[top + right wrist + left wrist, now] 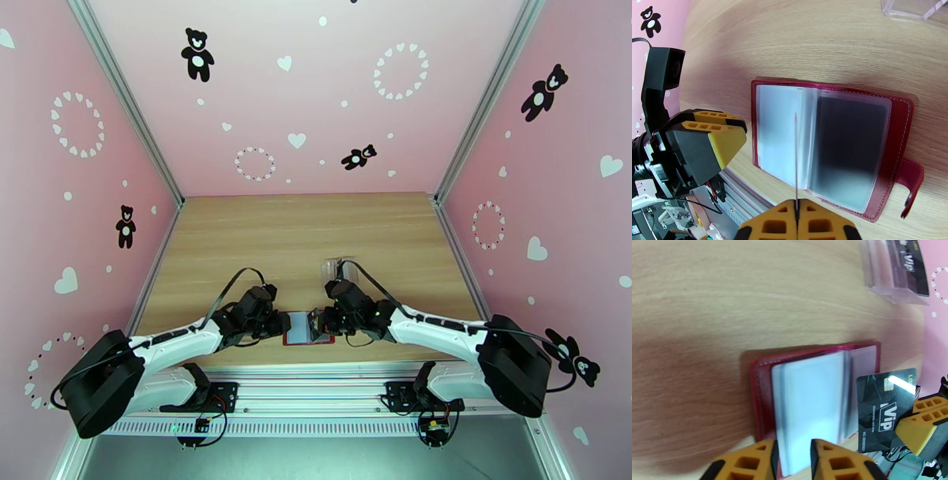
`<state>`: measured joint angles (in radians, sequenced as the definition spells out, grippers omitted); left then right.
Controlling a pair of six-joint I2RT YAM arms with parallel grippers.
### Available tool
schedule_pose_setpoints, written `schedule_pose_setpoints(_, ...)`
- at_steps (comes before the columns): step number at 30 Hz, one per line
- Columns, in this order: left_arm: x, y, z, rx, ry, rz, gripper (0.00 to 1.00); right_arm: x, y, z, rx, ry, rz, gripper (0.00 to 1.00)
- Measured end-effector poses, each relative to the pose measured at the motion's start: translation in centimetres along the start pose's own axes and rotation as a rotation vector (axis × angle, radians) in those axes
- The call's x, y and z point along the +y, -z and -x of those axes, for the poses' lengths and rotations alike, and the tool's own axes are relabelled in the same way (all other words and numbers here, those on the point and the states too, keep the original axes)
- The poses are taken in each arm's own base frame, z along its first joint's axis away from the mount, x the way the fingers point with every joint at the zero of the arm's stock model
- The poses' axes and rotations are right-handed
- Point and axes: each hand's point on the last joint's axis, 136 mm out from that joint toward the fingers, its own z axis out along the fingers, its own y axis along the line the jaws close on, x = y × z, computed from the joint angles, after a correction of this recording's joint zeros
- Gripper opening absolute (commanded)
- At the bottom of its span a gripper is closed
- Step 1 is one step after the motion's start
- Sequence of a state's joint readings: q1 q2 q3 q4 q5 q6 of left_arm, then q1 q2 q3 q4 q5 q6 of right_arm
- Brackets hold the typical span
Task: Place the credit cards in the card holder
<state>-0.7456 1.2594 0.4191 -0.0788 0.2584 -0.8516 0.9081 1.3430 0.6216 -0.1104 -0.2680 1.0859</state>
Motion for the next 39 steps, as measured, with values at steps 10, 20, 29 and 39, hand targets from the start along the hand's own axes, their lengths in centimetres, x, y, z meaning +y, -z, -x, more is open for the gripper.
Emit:
schedule_pose_setpoints(10, 0.2, -0.8, -0.1, 0.008, -0.001, 0.006, 0.25, -0.4, -0.6, 0.1, -0.001, -0.005, -0.017, 0.0)
schedule_pose_setpoints(20, 0.3, -1.0, 0.0, 0.008, -0.001, 0.007, 0.23, -0.6, -1.0, 0.2, -0.003, -0.006, -0.02, 0.0)
schedule_pose_setpoints(29, 0.3, -1.0, 0.0, 0.008, -0.001, 0.007, 0.23, -1.0, -1.2, 0.1, -0.006, -0.015, -0.03, 0.0)
schedule_pose_setpoints(39, 0.3, -1.0, 0.0, 0.009, 0.0, 0.008, 0.23, -1.2, -1.8, 0.3, -0.009, -0.019, -0.033, 0.0)
